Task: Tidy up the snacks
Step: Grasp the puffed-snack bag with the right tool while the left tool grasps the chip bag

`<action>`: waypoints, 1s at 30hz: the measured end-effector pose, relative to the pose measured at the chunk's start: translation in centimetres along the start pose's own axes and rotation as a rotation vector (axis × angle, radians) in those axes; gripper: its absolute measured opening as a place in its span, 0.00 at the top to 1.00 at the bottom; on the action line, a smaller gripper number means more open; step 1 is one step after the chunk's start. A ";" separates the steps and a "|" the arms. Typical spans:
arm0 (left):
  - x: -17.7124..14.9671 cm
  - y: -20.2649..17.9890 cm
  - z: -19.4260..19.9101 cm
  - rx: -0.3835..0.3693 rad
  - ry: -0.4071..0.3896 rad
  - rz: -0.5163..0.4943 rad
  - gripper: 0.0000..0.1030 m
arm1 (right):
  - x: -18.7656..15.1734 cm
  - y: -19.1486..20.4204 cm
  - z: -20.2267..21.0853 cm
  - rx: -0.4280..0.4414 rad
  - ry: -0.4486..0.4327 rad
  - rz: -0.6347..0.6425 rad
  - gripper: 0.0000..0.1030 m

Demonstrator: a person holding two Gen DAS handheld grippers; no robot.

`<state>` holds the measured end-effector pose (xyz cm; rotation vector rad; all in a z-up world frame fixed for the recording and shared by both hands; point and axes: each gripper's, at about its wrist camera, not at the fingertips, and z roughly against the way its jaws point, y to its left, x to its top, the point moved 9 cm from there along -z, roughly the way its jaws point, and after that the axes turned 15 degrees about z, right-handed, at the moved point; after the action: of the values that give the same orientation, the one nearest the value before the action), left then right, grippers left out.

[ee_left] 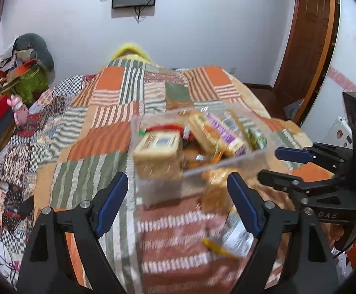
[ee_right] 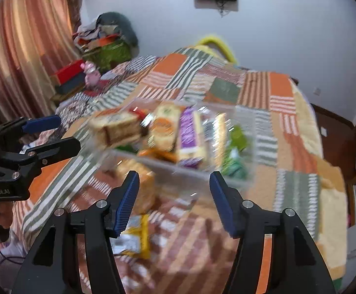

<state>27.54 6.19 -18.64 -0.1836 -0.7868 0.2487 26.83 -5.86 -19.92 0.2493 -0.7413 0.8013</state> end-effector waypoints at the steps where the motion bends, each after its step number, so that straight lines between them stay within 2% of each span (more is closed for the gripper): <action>1: -0.6 0.6 -0.1 0.004 0.012 0.005 0.19 | -0.2 0.5 -0.6 0.013 0.010 0.004 0.45; 7: -3.4 3.0 -1.9 0.028 0.085 0.025 0.19 | -0.6 3.1 -4.6 0.063 0.074 0.017 0.45; 13: -4.9 3.4 -3.5 0.016 0.133 0.046 0.19 | -0.1 3.9 -7.0 0.094 0.100 0.035 0.46; 14: -5.1 3.3 -3.7 0.012 0.139 0.048 0.19 | -0.1 4.0 -7.1 0.101 0.096 0.034 0.52; 15: -5.3 3.1 -3.8 0.010 0.141 0.047 0.19 | -0.2 4.1 -7.0 0.102 0.089 0.034 0.59; 20: -5.9 1.4 -3.6 -0.013 0.155 0.020 0.19 | -0.4 4.5 -6.0 0.128 0.064 0.036 0.71; 24: -6.7 -0.3 -3.5 -0.043 0.175 0.000 0.16 | -0.9 4.3 -4.5 0.093 0.042 0.039 0.72; 30: -8.5 -3.9 -4.4 -0.104 0.224 -0.037 0.12 | -1.3 1.8 -0.5 0.030 -0.020 -0.001 0.72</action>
<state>25.54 -0.33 -26.45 -0.2893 -0.5802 0.1491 25.20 -5.15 -21.25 0.2848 -0.7485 0.8106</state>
